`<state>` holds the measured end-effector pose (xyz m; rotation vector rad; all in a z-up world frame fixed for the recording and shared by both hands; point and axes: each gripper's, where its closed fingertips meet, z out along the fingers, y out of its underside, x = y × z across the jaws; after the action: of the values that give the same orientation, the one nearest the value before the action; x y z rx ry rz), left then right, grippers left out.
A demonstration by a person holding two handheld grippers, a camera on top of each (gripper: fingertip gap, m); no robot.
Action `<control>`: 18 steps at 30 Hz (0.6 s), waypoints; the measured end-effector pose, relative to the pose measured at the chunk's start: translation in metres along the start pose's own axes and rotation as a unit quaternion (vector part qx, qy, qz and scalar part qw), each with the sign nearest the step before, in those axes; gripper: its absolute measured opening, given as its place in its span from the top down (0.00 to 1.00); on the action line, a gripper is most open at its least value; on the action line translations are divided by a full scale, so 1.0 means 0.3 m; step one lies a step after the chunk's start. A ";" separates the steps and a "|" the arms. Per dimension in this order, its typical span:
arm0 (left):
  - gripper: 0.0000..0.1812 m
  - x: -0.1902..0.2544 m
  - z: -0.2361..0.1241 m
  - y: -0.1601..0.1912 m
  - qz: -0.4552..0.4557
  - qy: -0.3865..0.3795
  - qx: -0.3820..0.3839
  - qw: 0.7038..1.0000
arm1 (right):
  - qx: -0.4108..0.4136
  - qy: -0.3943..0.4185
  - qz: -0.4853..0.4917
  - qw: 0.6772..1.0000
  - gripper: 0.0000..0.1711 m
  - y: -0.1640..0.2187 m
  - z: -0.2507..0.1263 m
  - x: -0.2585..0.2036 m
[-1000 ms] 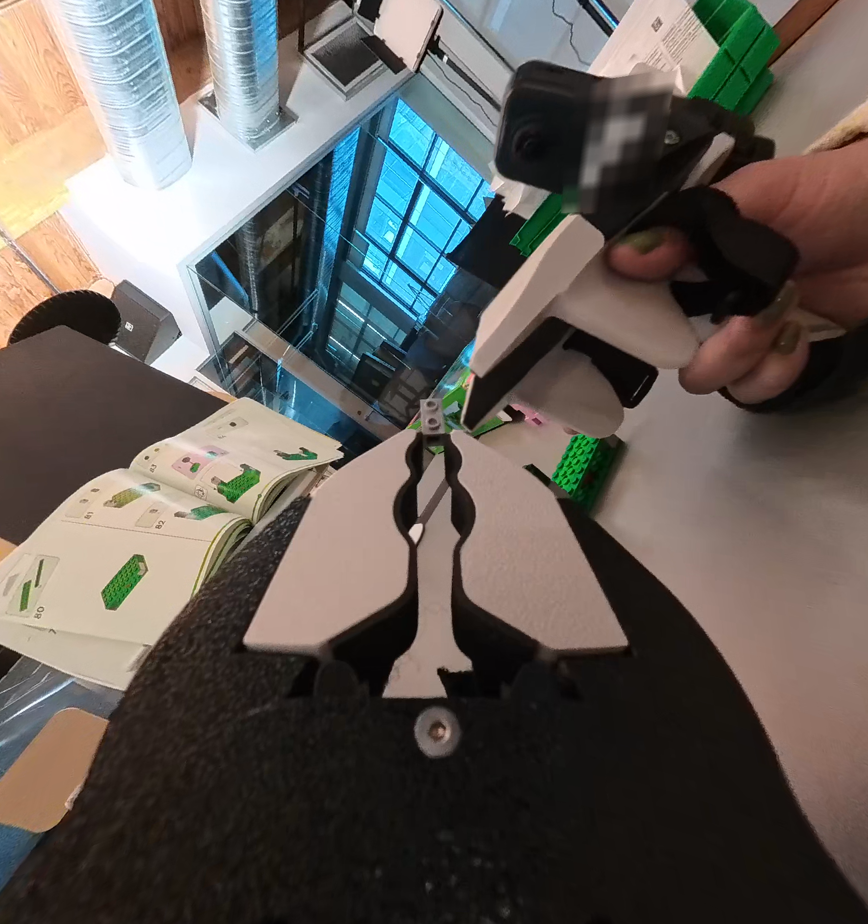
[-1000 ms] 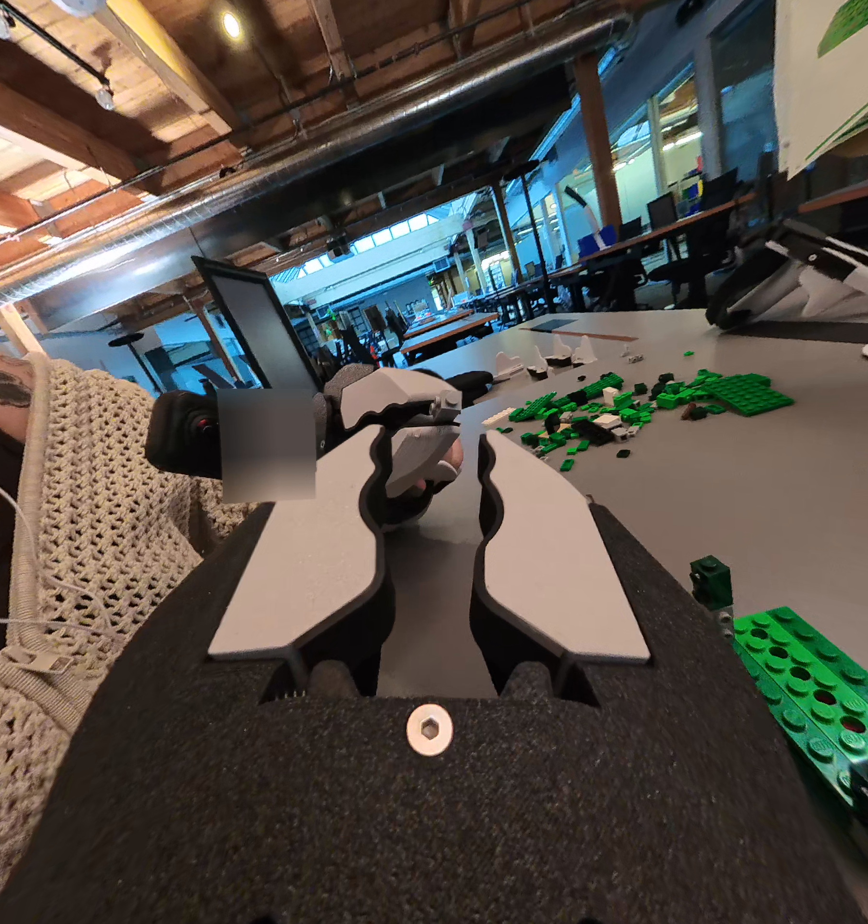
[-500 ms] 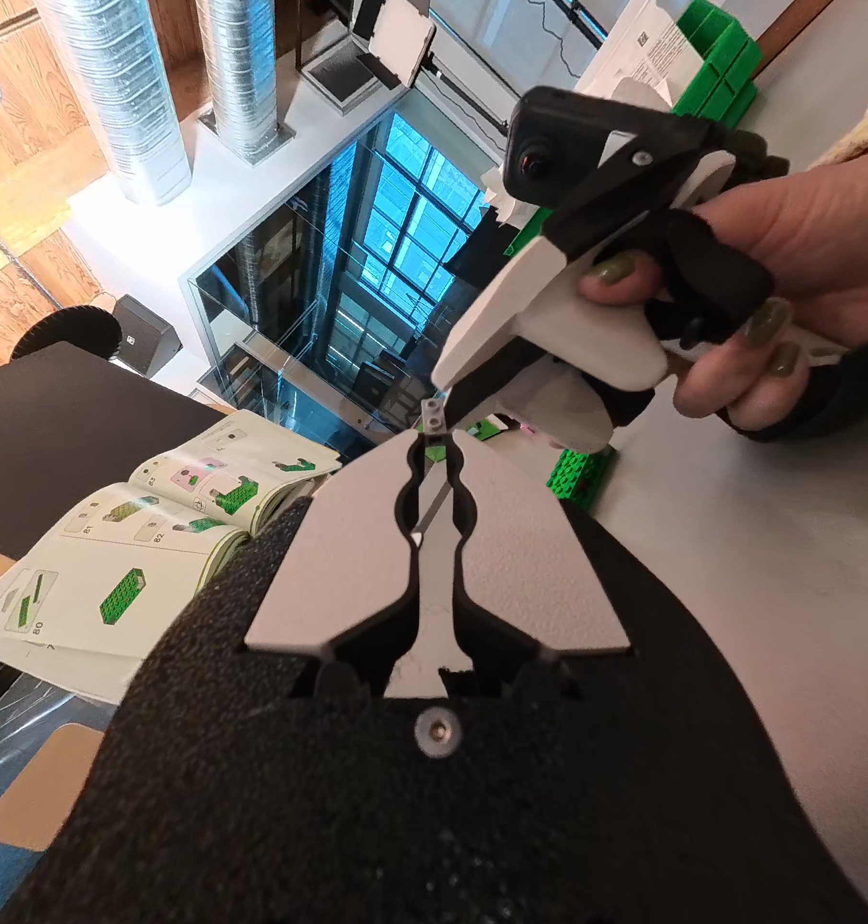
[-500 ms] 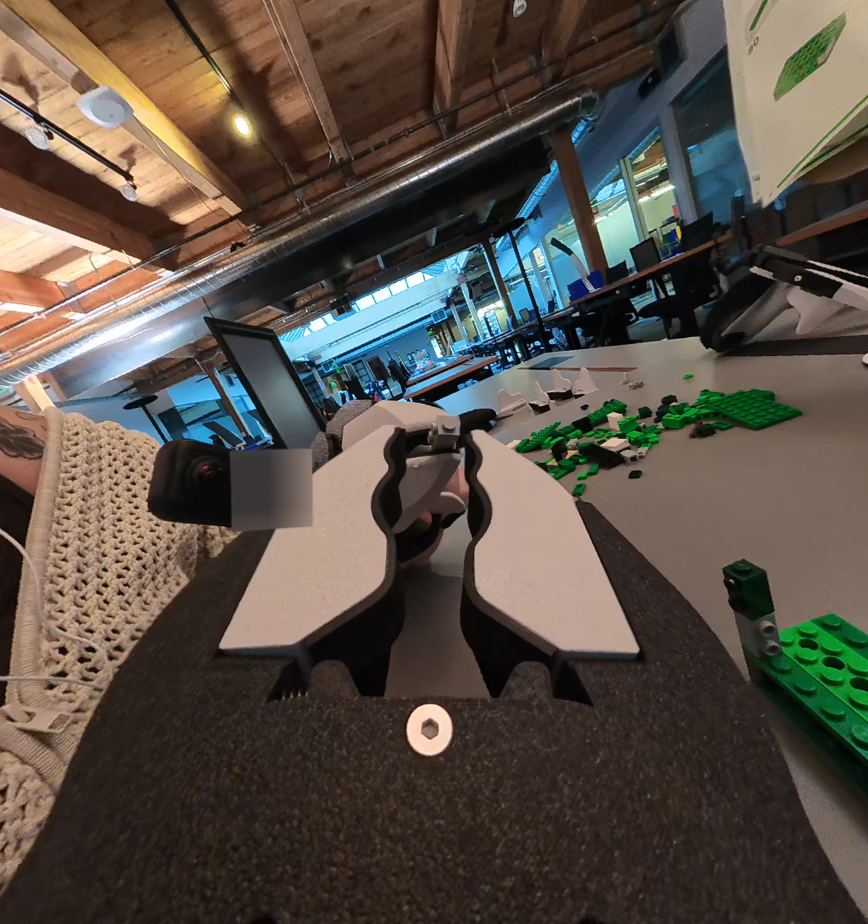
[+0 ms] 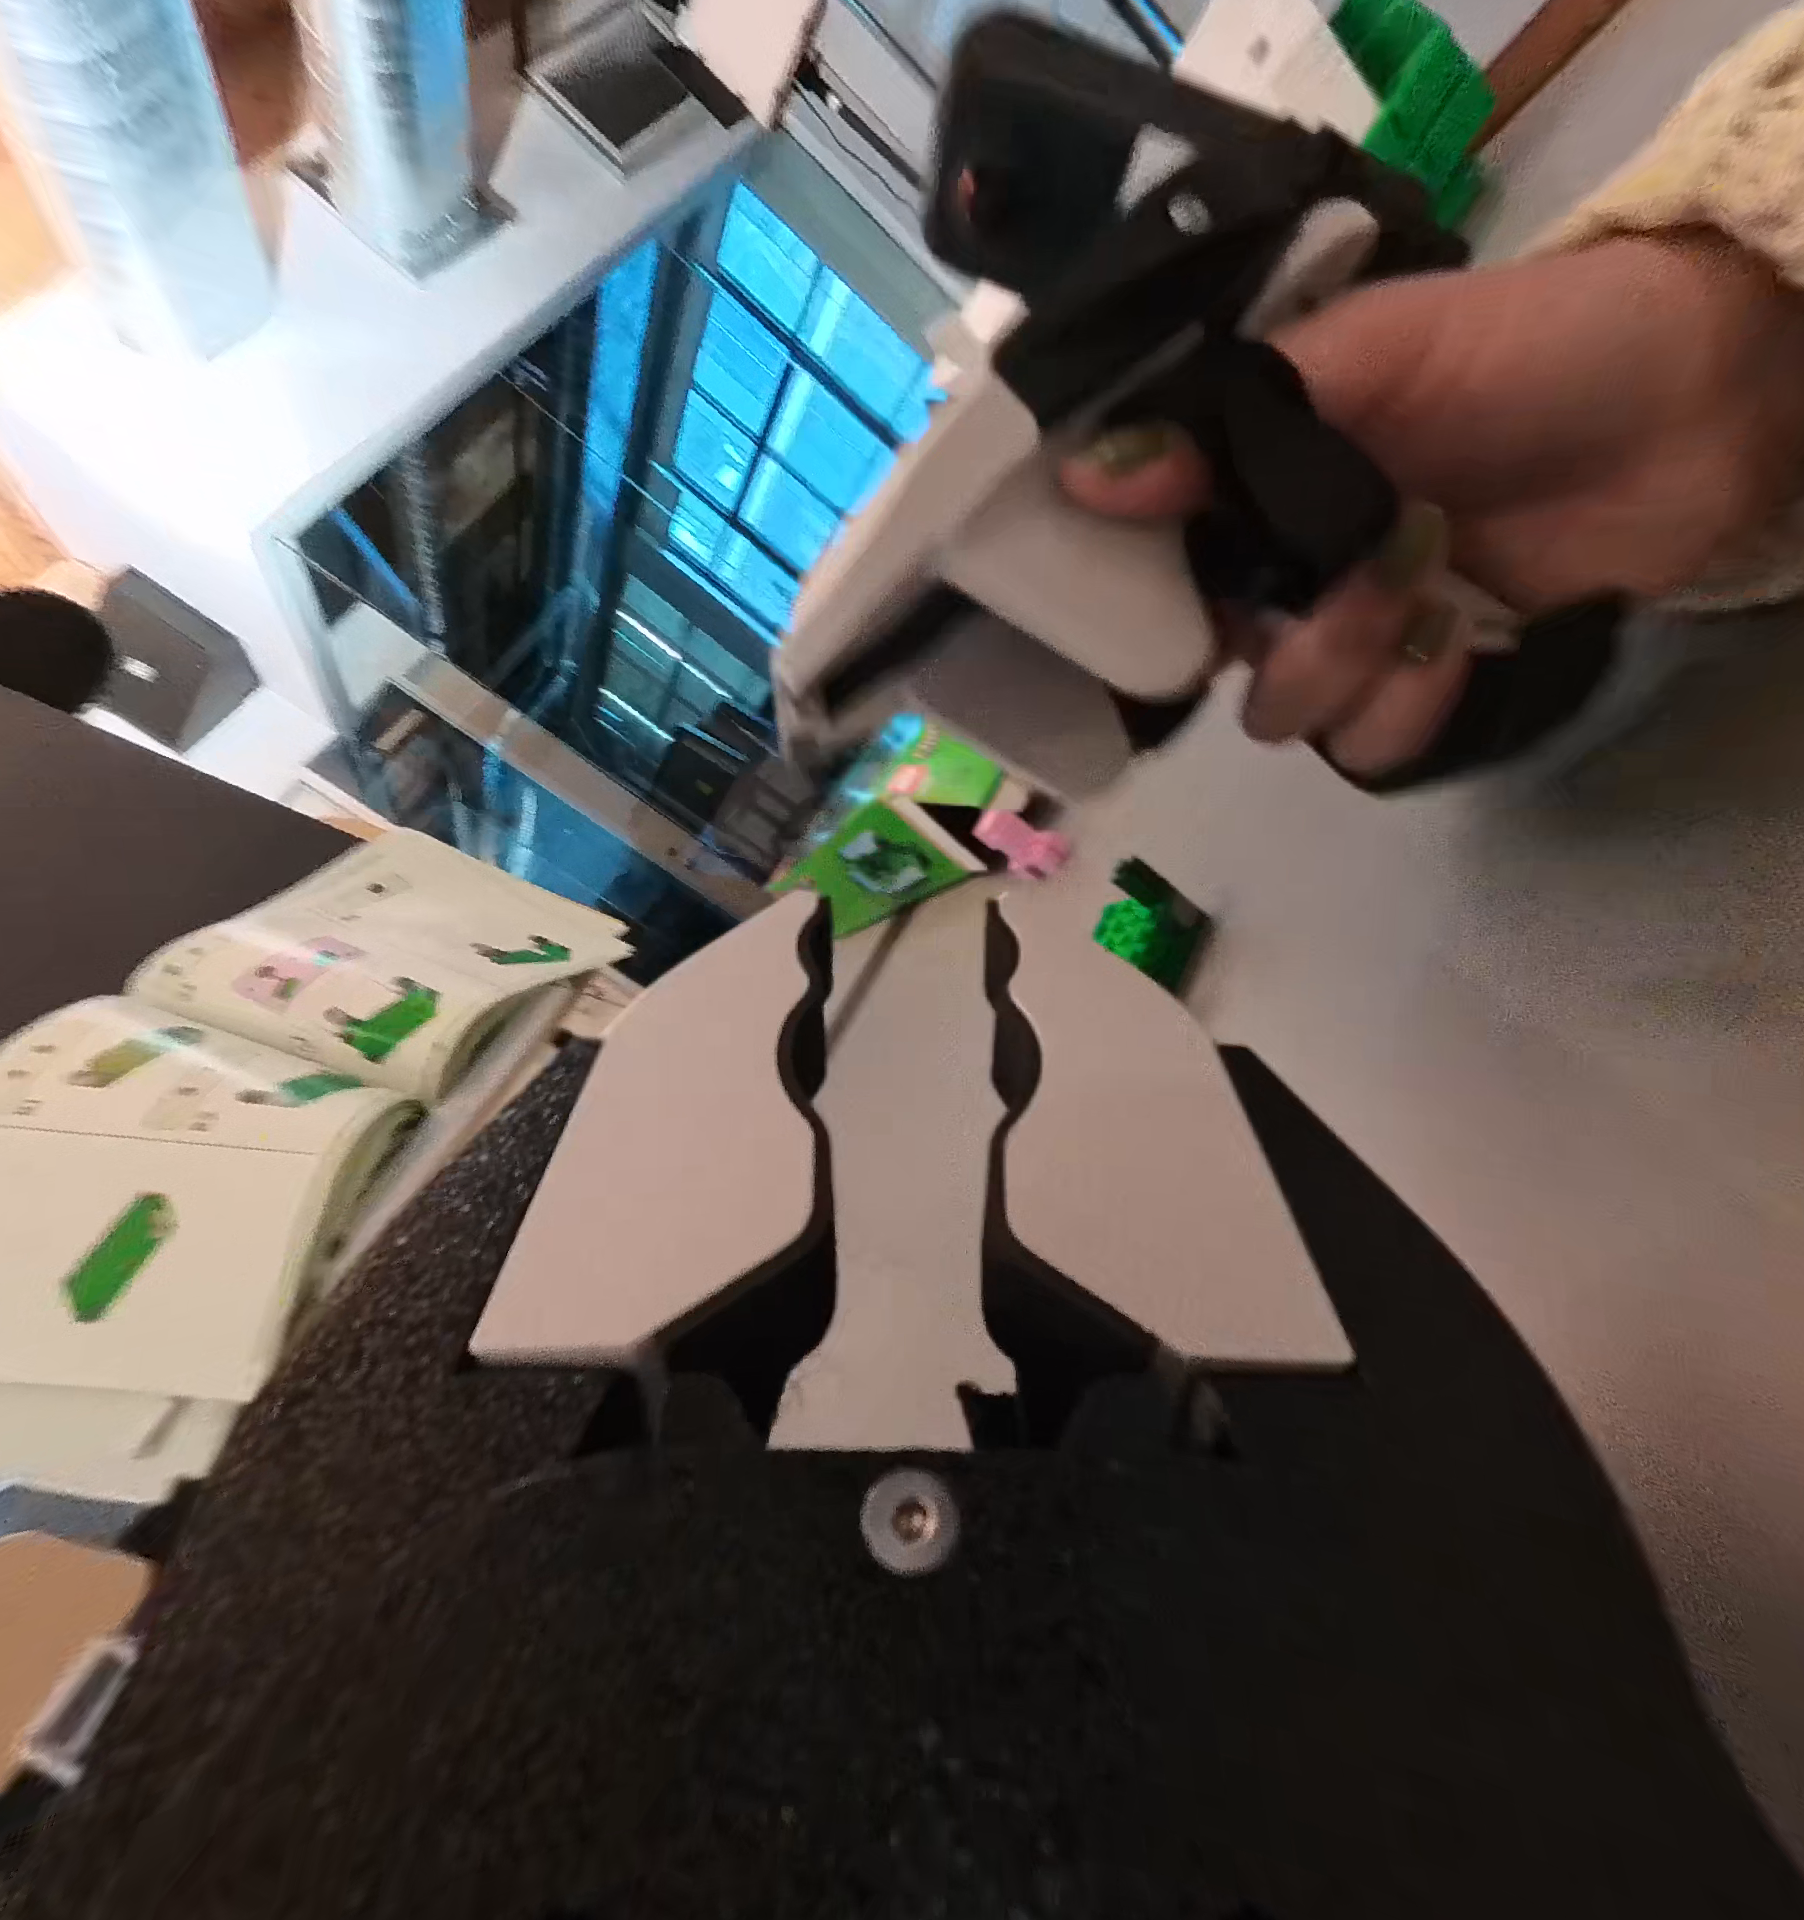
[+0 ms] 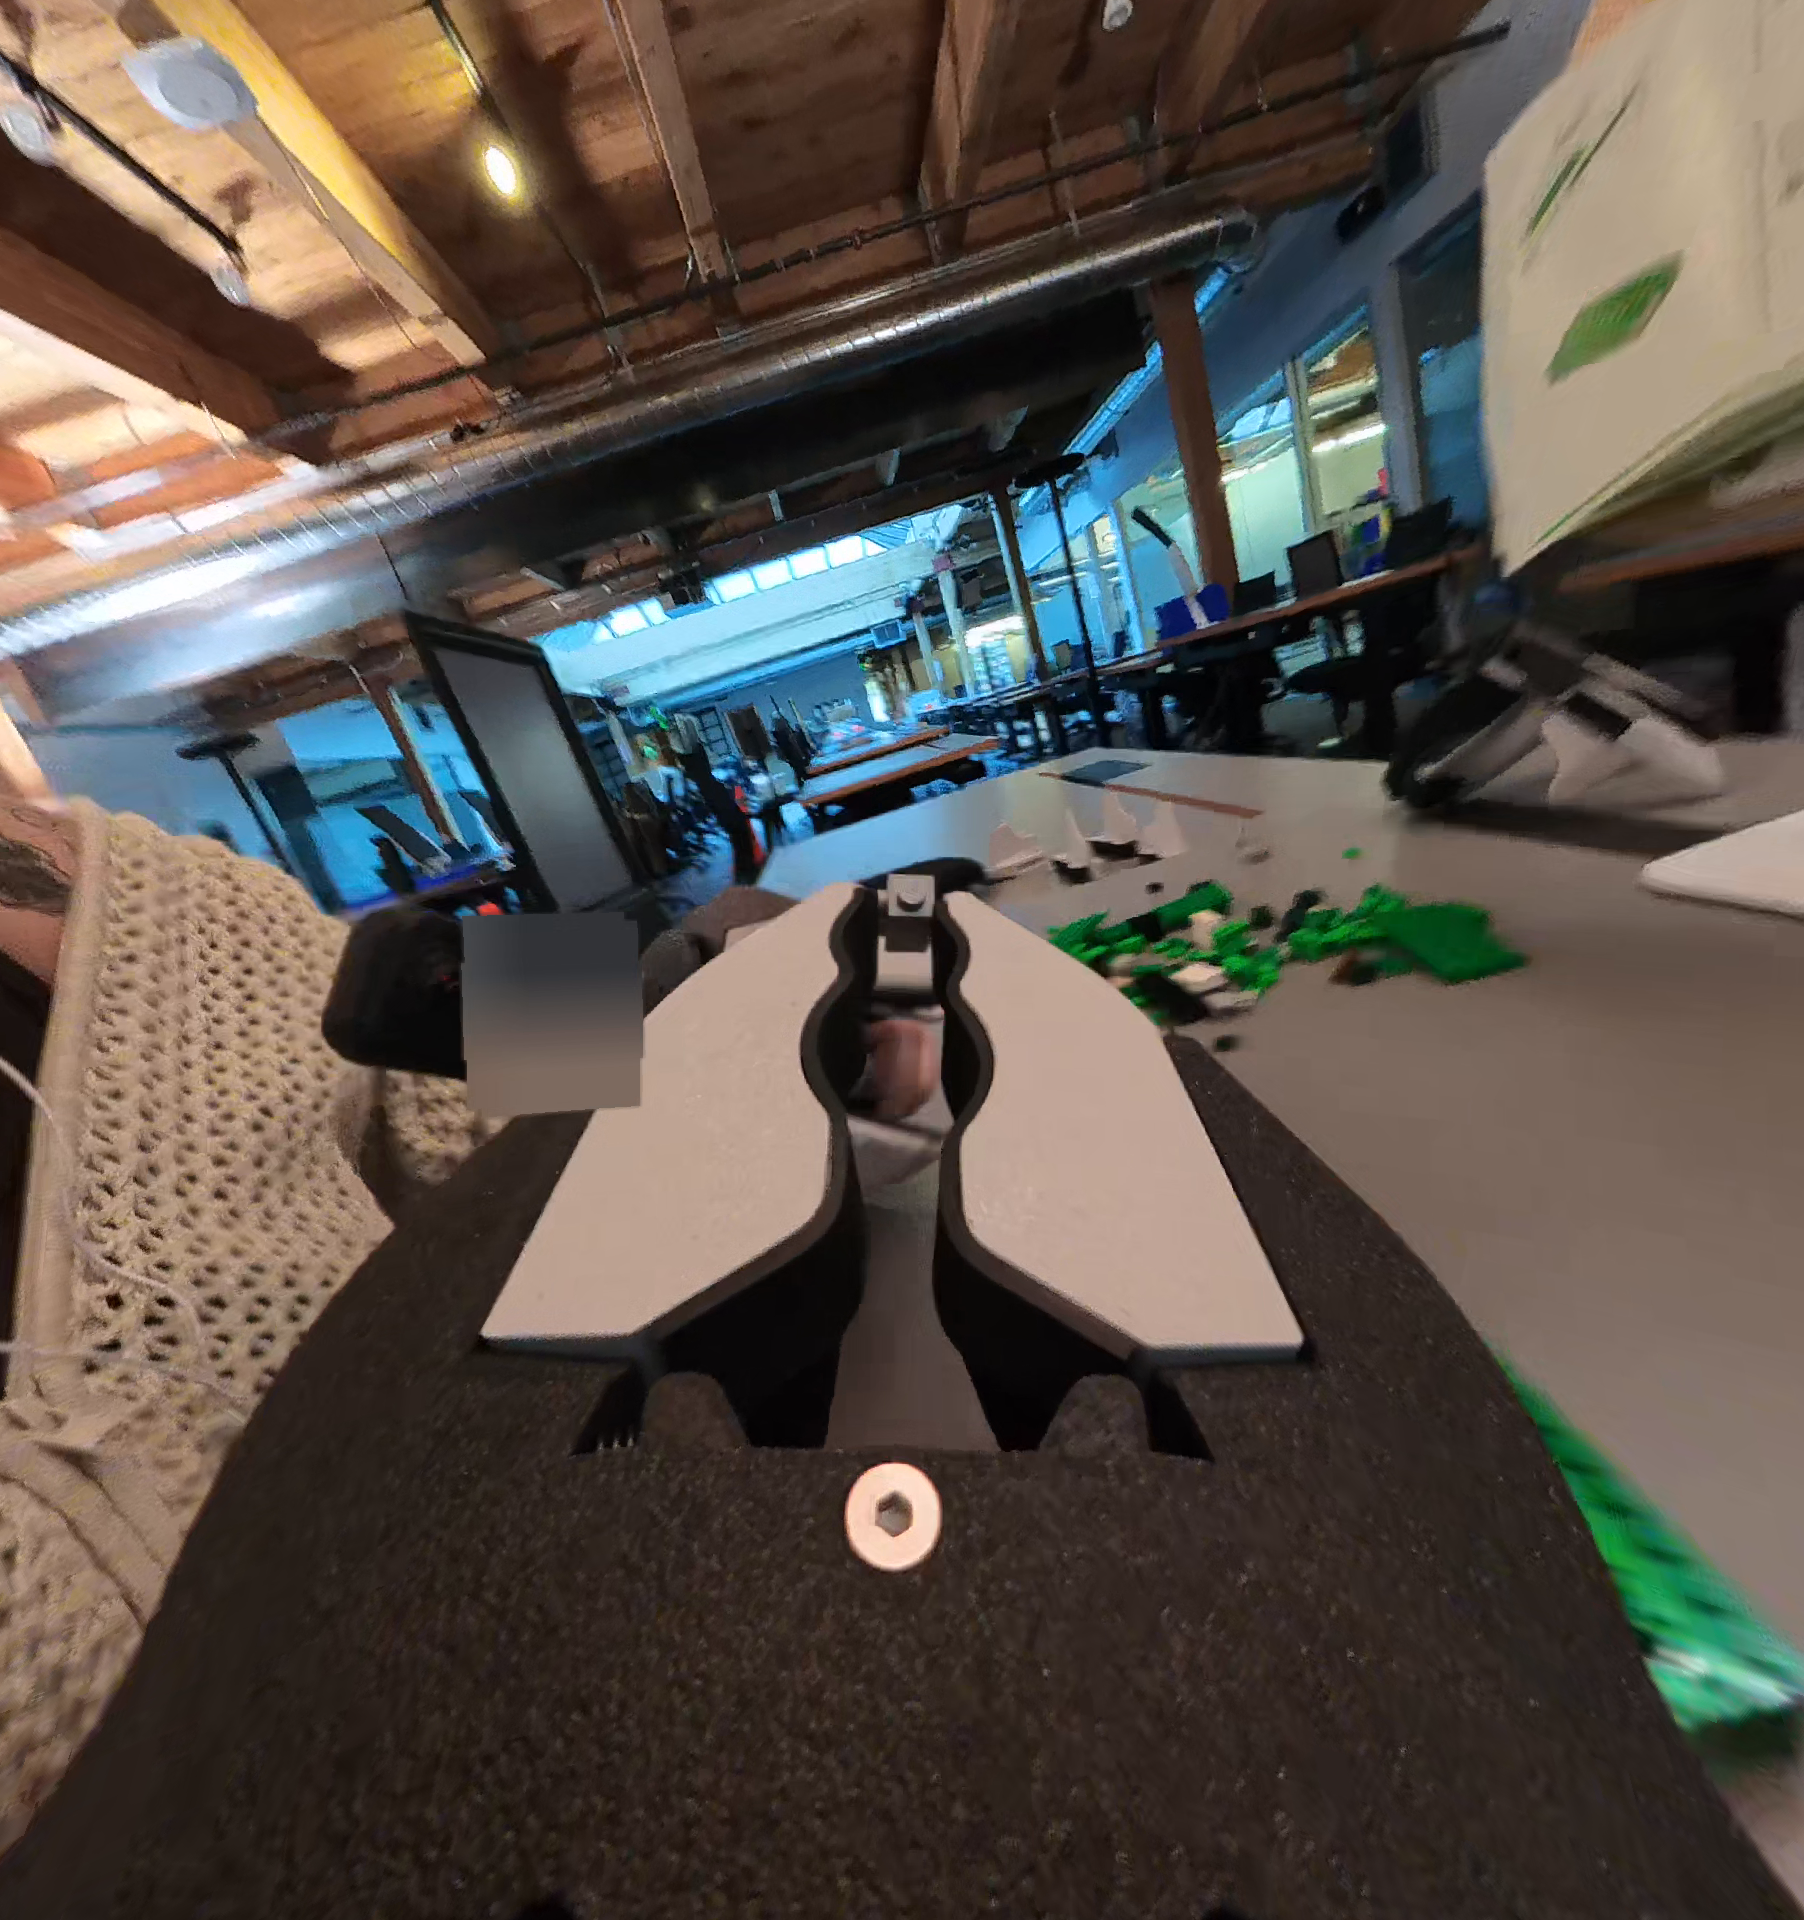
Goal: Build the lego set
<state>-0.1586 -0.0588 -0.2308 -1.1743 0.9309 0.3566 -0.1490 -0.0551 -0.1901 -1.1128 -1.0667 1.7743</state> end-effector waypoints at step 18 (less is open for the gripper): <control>0.59 0.233 0.225 0.259 -0.230 0.437 -0.173 0.852 | -0.234 0.048 -0.154 0.959 0.95 0.101 -0.261 0.237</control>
<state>-0.1407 0.0166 -0.3281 -1.9063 1.3374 -0.4789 -0.1040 0.0177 -0.2592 -1.2124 -1.5556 1.2410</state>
